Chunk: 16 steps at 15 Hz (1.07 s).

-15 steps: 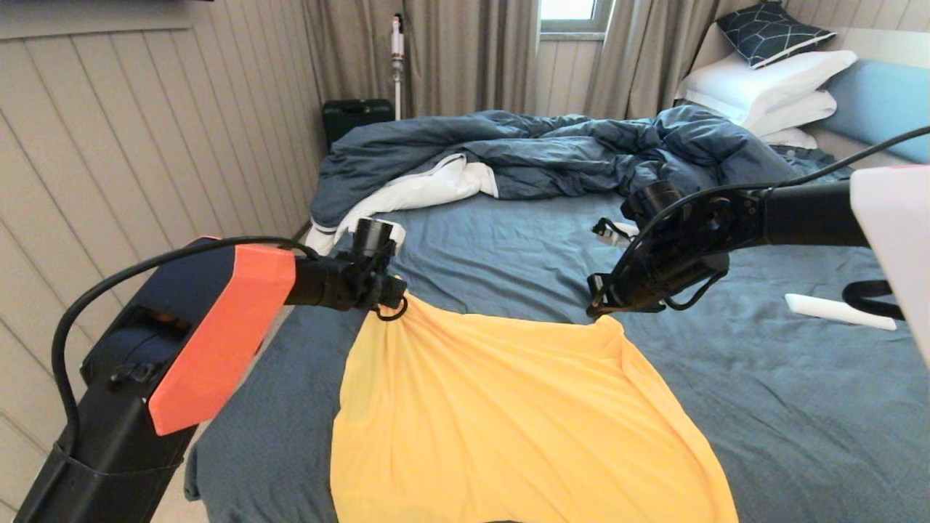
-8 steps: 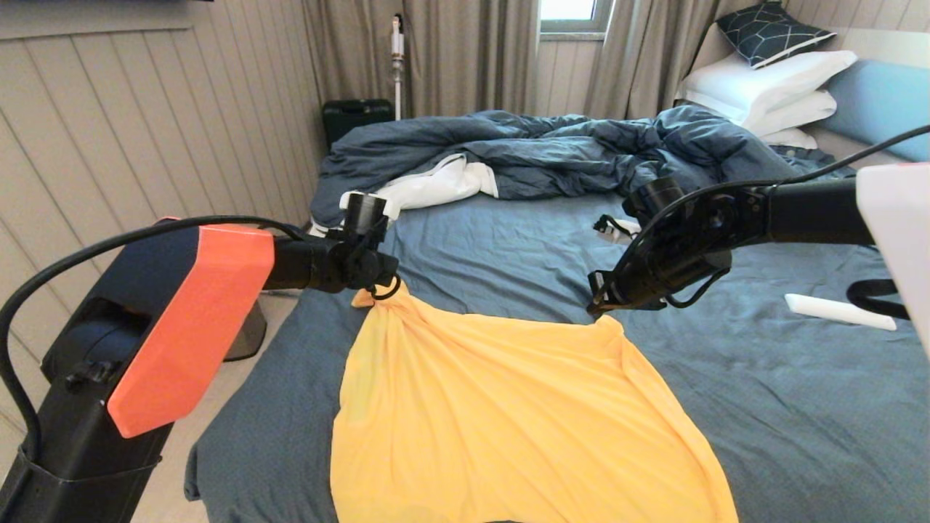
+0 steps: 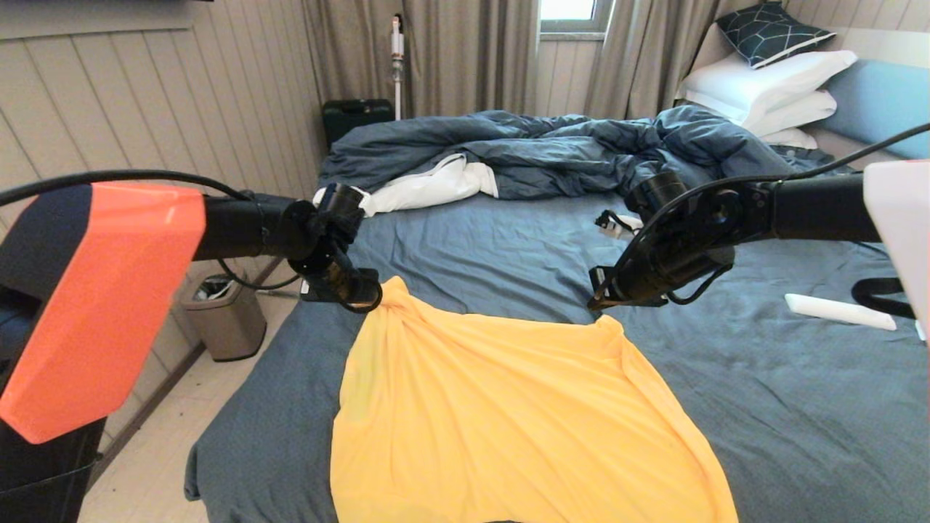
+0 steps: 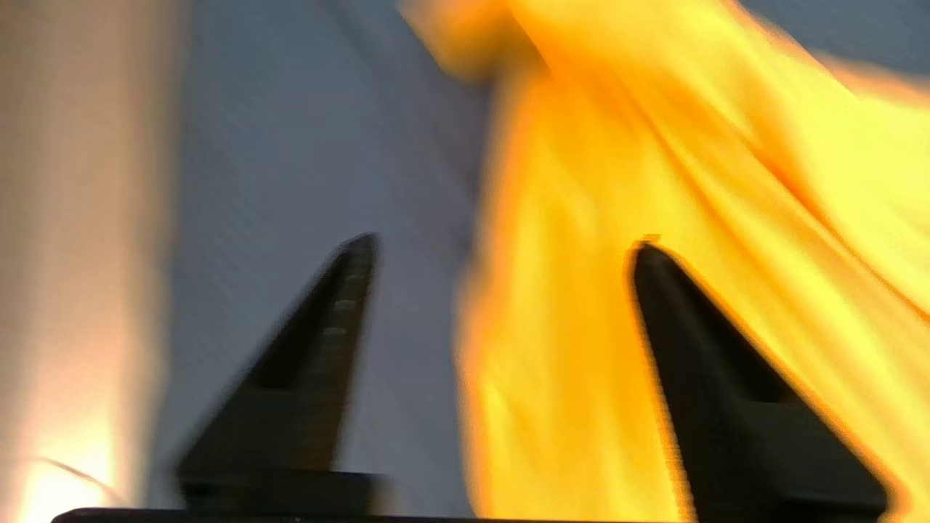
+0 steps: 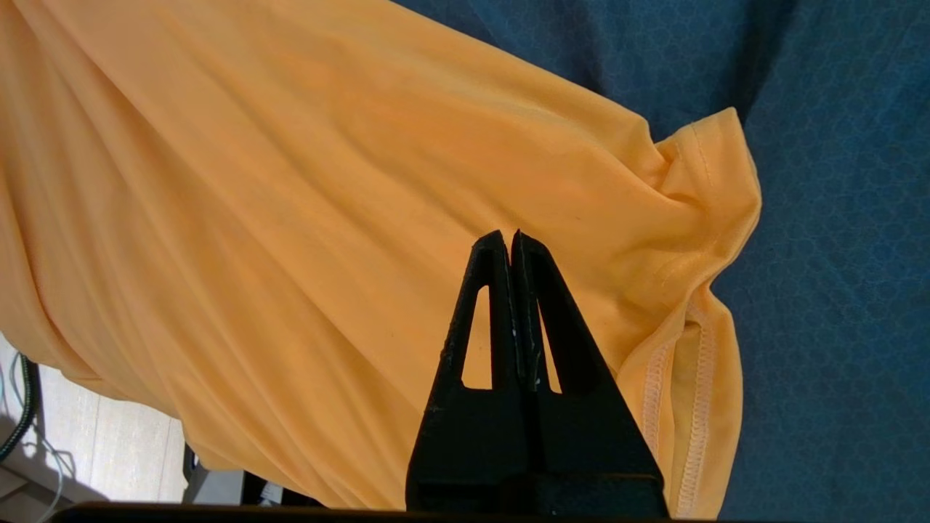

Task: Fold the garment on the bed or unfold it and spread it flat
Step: Unford the yellow T-shirt

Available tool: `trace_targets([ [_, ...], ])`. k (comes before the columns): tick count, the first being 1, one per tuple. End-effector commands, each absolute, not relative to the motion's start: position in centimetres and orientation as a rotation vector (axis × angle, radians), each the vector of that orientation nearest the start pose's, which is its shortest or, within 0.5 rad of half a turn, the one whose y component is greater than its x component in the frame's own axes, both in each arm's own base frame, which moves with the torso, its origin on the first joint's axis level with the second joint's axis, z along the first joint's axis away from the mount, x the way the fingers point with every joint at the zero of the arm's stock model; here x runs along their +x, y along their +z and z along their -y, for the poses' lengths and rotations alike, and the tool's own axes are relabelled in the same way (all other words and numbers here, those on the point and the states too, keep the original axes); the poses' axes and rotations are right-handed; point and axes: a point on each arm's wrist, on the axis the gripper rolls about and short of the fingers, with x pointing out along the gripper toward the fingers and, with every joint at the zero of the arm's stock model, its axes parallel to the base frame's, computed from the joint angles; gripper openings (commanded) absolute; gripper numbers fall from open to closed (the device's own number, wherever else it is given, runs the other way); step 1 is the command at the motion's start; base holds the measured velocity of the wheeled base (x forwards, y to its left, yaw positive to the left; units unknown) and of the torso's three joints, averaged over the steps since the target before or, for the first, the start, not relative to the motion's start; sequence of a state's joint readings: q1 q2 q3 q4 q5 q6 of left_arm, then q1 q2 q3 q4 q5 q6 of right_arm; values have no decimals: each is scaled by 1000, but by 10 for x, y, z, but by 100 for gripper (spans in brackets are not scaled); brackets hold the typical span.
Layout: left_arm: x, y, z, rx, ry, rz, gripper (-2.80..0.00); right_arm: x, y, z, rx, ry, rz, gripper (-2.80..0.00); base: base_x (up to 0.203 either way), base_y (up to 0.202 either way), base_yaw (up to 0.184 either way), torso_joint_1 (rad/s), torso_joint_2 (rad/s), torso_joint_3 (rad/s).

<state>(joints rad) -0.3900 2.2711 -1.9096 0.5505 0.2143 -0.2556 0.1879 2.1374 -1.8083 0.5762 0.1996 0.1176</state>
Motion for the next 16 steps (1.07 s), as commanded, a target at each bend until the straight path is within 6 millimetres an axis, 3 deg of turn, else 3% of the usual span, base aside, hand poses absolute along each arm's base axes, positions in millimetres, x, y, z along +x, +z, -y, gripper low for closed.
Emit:
trace_targets([
  [1, 387, 190, 158, -89, -171, -983, -280, 404, 189, -82, 114, 308, -931, -280, 0, 0, 0, 0, 0, 0],
  [4, 369, 198, 155, -241, -267, -1133, -280, 404, 190, -82, 113, 309, -927, -280, 0, 0, 0, 0, 0, 0],
  [8, 373, 186, 154, -390, -328, -1235, -280, 407, 188, -83, 116, 308, -931, -280, 0, 0, 0, 0, 0, 0],
  [12, 382, 167, 150, -426, -353, -1286, -280, 415, 177, -84, 125, 298, -949, -280, 0, 0, 0, 0, 0, 0],
  [13, 385, 164, 145, -434, -348, -1276, -280, 416, 175, -83, 126, 291, -956, 0, 0, 0, 0, 0, 0, 0],
  [16, 387, 150, 142, -438, -357, -1234, -280, 423, 164, -79, 128, 279, -971, 0, 0, 0, 0, 0, 0, 0],
])
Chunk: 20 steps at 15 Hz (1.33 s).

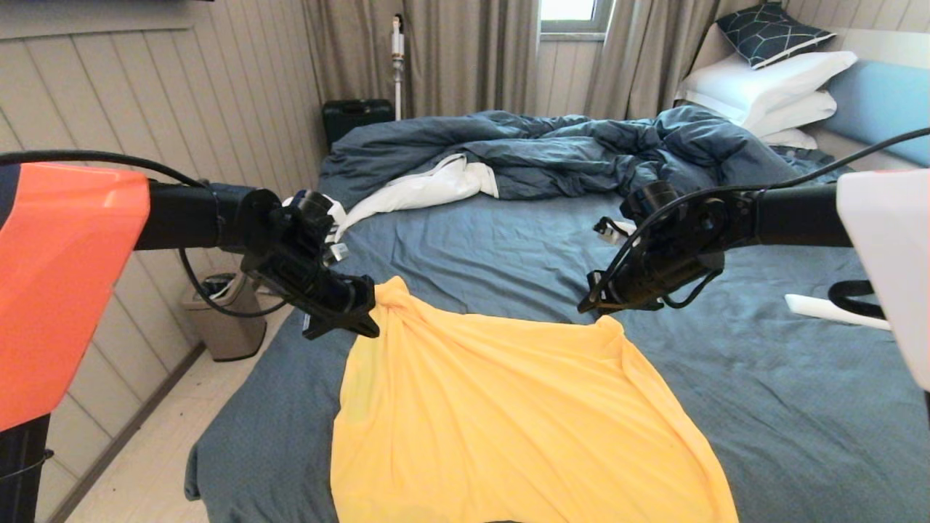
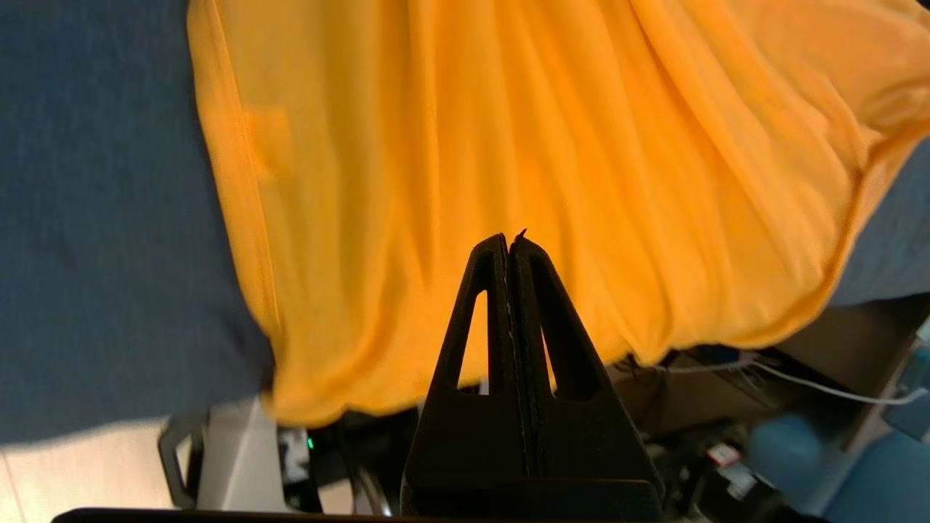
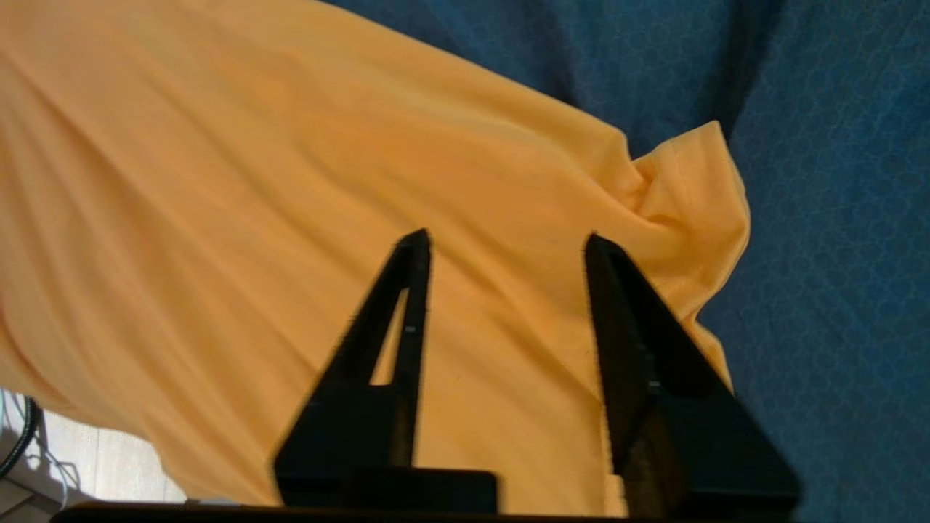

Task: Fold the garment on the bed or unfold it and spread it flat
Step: Unford the yellow T-shirt

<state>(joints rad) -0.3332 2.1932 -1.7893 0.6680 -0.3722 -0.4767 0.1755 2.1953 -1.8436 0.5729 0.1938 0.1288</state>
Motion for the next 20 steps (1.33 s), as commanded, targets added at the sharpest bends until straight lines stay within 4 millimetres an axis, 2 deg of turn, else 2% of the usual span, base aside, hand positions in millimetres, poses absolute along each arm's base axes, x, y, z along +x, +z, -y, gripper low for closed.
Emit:
trace_targets([
  [1, 390, 147, 142, -433, -376, -1188, -280, 426, 160, -77, 129, 273, -978, 0, 0, 0, 0, 0, 0, 0],
  [7, 394, 145, 139, -397, -406, -1140, -280, 436, 146, -51, 103, 197, -1004, 0, 0, 0, 0, 0, 0, 0],
  [17, 395, 147, 137, -409, -400, -1136, -280, 451, 115, -52, 102, 182, -1057, 0, 0, 0, 0, 0, 0, 0],
  [18, 396, 146, 137, -409, -401, -1138, -280, 452, 113, -50, 94, 166, -1060, -280, 0, 0, 0, 0, 0, 0],
  [20, 396, 145, 137, -409, -401, -1140, -280, 452, 111, -51, 81, 150, -1064, -280, 0, 0, 0, 0, 0, 0],
])
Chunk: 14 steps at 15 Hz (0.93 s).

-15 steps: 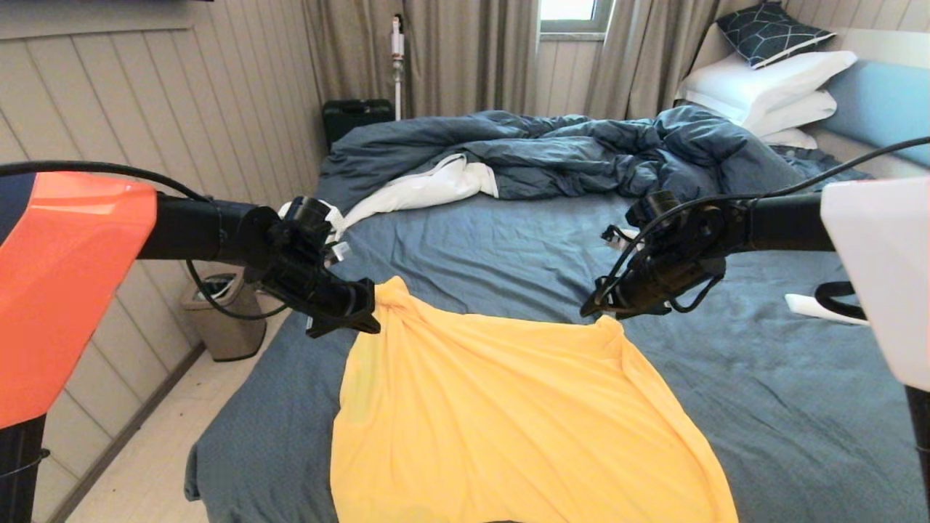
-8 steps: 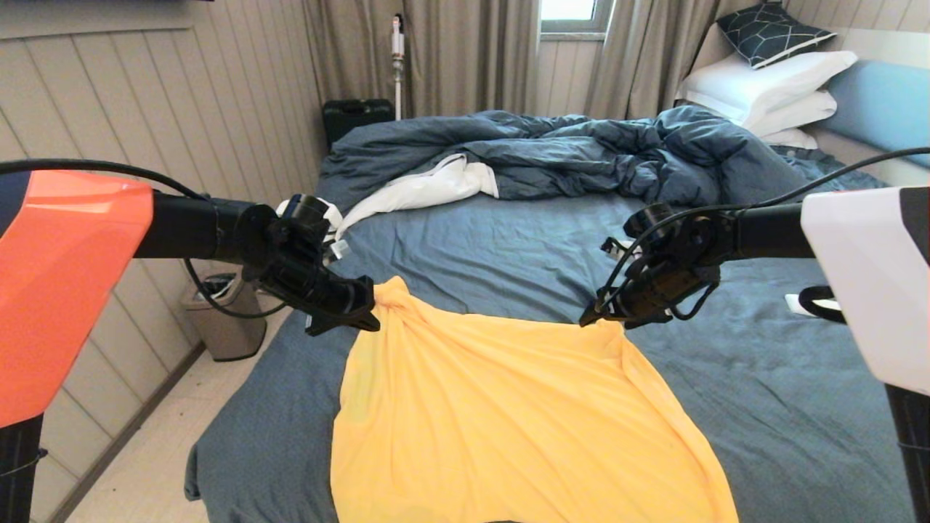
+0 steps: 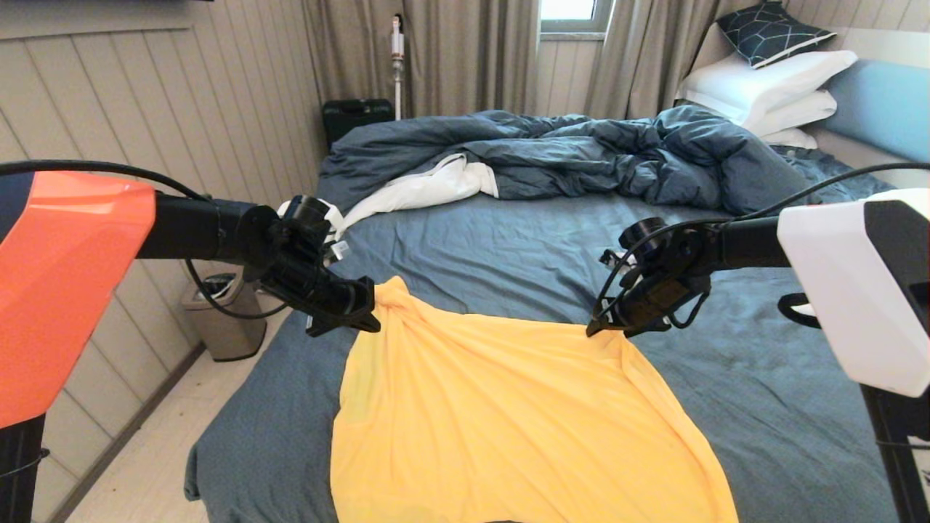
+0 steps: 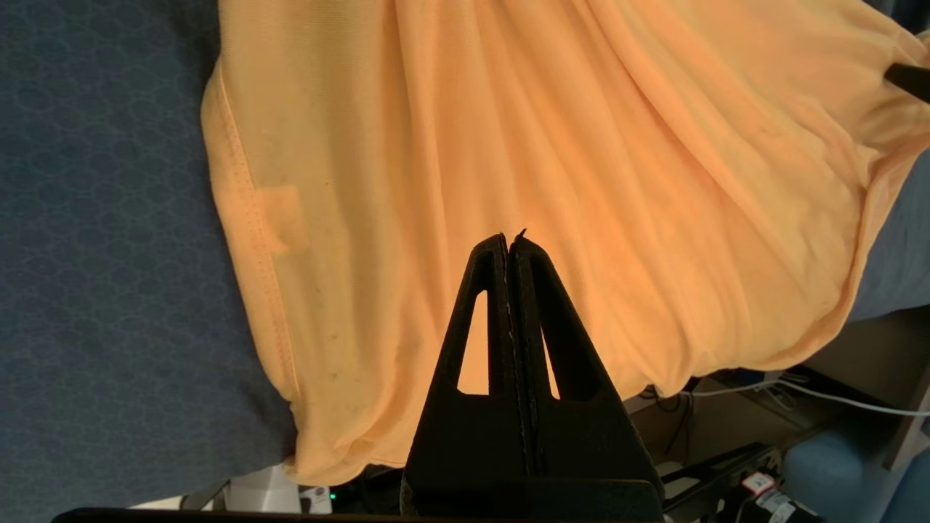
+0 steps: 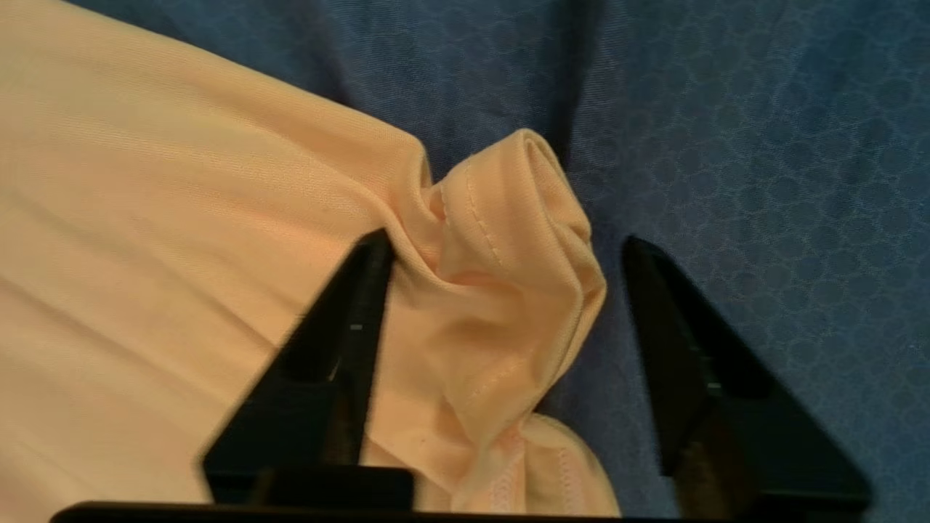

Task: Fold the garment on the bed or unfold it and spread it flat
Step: Unford the yellow T-shirt

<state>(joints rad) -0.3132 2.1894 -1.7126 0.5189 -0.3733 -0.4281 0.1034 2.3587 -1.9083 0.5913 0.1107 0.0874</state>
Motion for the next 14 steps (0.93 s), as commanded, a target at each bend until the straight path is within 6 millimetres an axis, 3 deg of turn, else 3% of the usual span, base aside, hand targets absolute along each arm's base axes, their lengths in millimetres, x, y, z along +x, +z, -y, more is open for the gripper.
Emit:
trace_targets([
  [1, 396, 145, 137, -410, -400, -1139, -280, 453, 109, -51, 82, 149, -1065, -280, 0, 0, 0, 0, 0, 0],
  [9, 396, 146, 137, -412, -401, -1138, -280, 454, 111, -49, 82, 146, -1057, -280, 0, 0, 0, 0, 0, 0],
  [14, 396, 146, 137, -411, -403, -1137, -280, 460, 125, -5, 112, 42, -998, -280, 0, 0, 0, 0, 0, 0],
])
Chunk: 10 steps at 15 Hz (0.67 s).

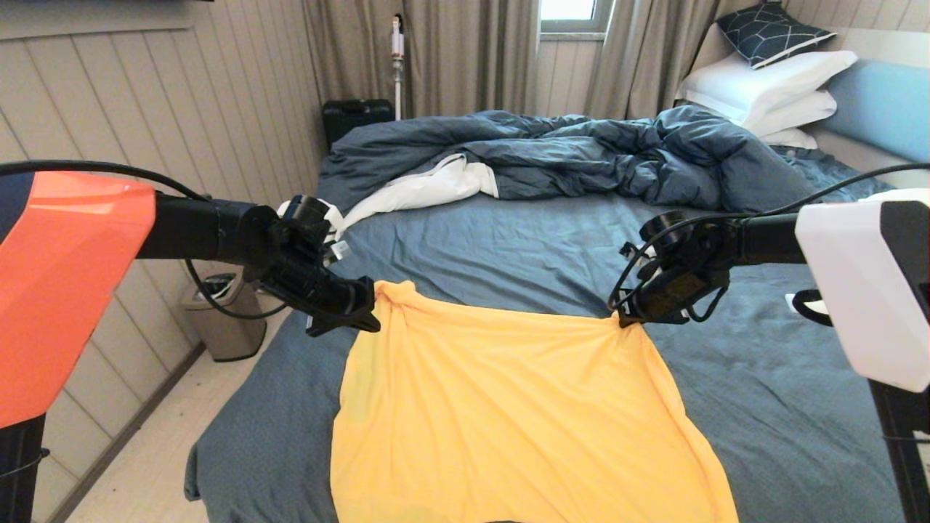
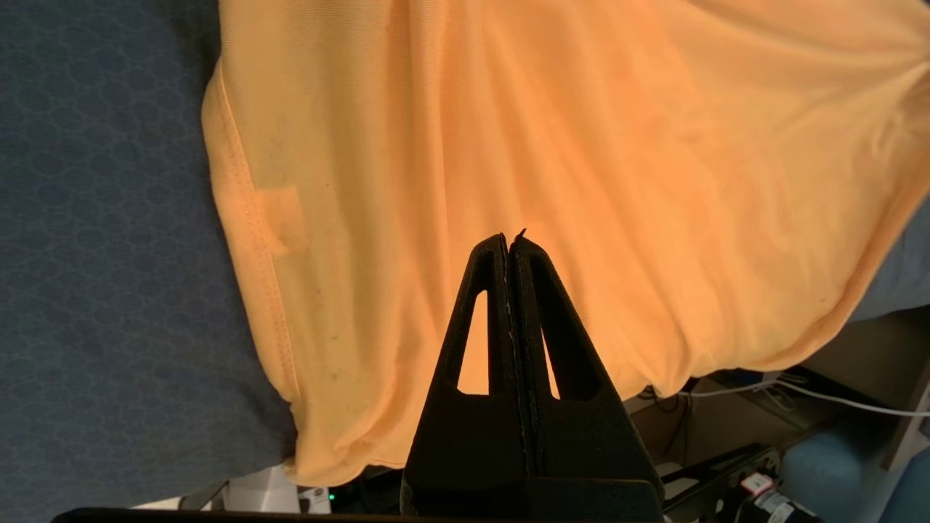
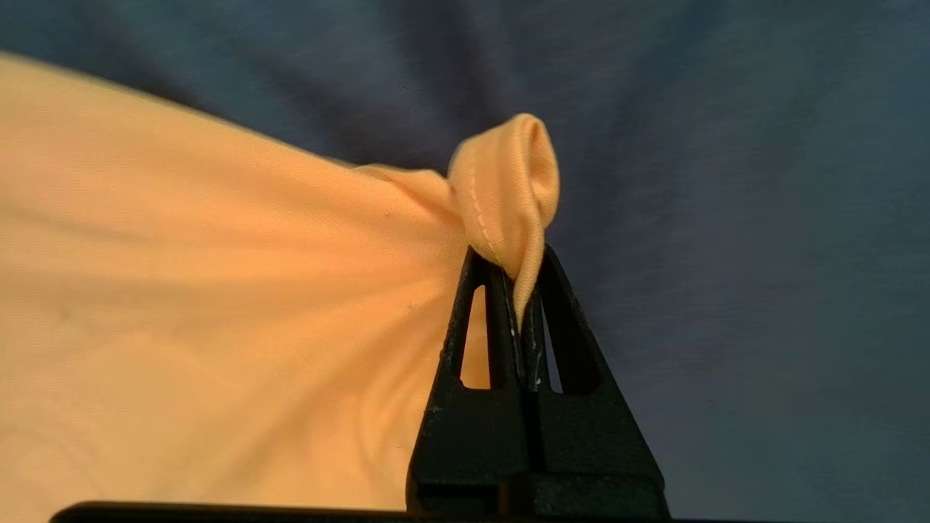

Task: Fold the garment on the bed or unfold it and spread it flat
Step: Unford the yellow T-shirt

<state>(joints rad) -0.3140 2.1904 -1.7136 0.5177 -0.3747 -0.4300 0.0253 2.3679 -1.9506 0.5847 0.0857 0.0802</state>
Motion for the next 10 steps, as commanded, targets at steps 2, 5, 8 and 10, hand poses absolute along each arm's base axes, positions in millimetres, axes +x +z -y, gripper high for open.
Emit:
trace_targets([
  [2, 395, 147, 137, -411, -403, -1136, -280, 461, 125, 13, 28, -61, -985, -280, 0, 0, 0, 0, 0, 0],
  [5, 395, 148, 137, -413, -402, -1139, -280, 461, 126, 33, 20, -105, -966, -280, 0, 0, 0, 0, 0, 0],
  [8, 394, 148, 137, -413, -402, -1139, -280, 464, 127, 51, 1, -164, -931, -280, 0, 0, 0, 0, 0, 0],
  [10, 394, 148, 137, -413, -403, -1139, -280, 465, 127, 64, -23, -214, -910, -280, 0, 0, 0, 0, 0, 0],
])
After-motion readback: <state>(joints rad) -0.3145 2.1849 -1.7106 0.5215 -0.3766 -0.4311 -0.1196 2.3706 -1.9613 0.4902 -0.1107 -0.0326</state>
